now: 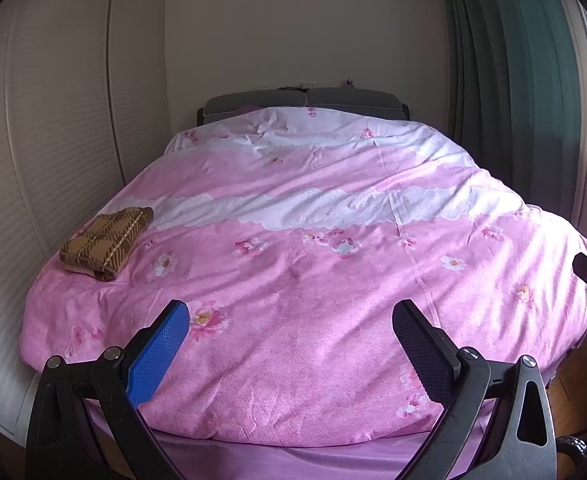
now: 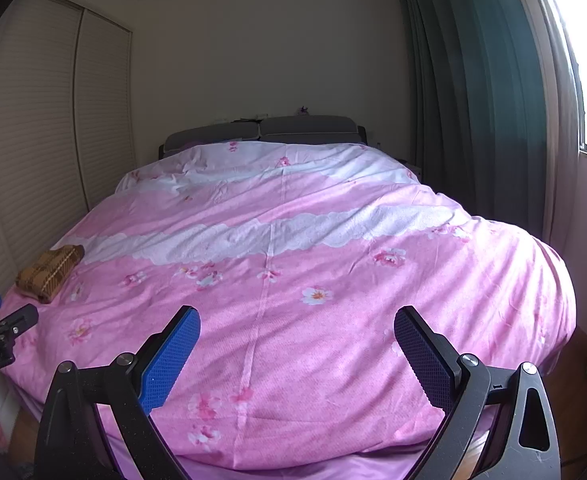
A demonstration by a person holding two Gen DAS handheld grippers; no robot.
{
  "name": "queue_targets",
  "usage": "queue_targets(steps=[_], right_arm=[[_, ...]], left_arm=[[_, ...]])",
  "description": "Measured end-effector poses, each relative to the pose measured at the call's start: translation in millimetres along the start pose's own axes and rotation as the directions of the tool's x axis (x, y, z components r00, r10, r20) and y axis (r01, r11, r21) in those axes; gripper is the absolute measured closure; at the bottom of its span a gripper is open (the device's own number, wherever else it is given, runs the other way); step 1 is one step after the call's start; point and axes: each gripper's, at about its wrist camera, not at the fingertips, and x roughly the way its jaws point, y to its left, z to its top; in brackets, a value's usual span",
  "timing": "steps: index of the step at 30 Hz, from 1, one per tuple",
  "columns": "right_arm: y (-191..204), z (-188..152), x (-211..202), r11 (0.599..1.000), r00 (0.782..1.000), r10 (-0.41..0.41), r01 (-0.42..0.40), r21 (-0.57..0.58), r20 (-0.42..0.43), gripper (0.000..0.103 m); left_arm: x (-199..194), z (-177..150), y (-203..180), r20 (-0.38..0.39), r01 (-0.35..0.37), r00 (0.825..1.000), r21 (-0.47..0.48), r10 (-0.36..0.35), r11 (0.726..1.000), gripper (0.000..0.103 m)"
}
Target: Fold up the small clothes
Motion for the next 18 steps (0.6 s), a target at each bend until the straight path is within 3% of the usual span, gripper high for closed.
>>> queue_targets(steps=[18], right_arm=[[1.6, -3.1, 0.9, 1.000, 1.000, 0.003, -0.003, 0.008, -0.003, 0.005]], left_arm=[[3.5, -1.8, 1.8, -0.024, 0.031, 0.999, -0.039, -0.032, 0.999, 0.000]])
